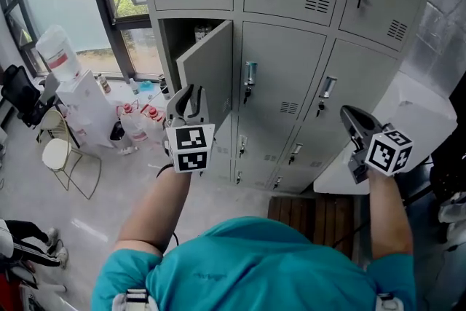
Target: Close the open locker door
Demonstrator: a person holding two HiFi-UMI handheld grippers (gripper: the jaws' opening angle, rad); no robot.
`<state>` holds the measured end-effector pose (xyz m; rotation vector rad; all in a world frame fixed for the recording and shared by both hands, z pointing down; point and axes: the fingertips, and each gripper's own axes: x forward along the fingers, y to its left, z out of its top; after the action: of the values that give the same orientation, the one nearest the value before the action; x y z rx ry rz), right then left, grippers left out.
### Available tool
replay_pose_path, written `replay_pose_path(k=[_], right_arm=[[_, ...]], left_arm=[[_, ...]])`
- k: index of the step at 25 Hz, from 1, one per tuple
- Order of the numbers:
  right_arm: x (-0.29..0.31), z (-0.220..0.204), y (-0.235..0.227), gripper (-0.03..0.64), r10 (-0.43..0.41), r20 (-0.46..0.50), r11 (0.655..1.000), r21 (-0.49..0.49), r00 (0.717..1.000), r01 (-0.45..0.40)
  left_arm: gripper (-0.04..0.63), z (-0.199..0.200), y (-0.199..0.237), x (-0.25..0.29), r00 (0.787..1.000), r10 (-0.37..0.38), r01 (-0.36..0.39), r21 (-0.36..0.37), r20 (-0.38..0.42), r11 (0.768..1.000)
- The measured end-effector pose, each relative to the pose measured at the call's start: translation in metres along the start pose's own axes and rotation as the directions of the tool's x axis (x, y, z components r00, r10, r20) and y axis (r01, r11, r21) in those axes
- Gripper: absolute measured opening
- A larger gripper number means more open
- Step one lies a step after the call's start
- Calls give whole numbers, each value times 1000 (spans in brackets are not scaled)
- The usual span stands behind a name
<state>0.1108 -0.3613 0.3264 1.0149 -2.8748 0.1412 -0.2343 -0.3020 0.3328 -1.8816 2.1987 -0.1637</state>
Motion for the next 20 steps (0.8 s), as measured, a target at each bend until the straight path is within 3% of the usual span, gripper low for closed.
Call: replay_pose_path(k=[5, 10, 20], right_arm=[[28, -4, 25, -11, 2, -11, 1000, 14, 1000, -2], [56, -8, 37, -11, -17, -39, 1000, 21, 999, 18], [97, -9, 62, -9, -60, -64, 997, 36, 996, 62]], left_arm=[[49, 10, 54, -8, 990, 83, -84, 4, 112, 996], [81, -28, 96, 29, 998, 62, -62, -73, -2, 995], [81, -50, 143, 75, 1000, 7, -10, -77, -30, 997]])
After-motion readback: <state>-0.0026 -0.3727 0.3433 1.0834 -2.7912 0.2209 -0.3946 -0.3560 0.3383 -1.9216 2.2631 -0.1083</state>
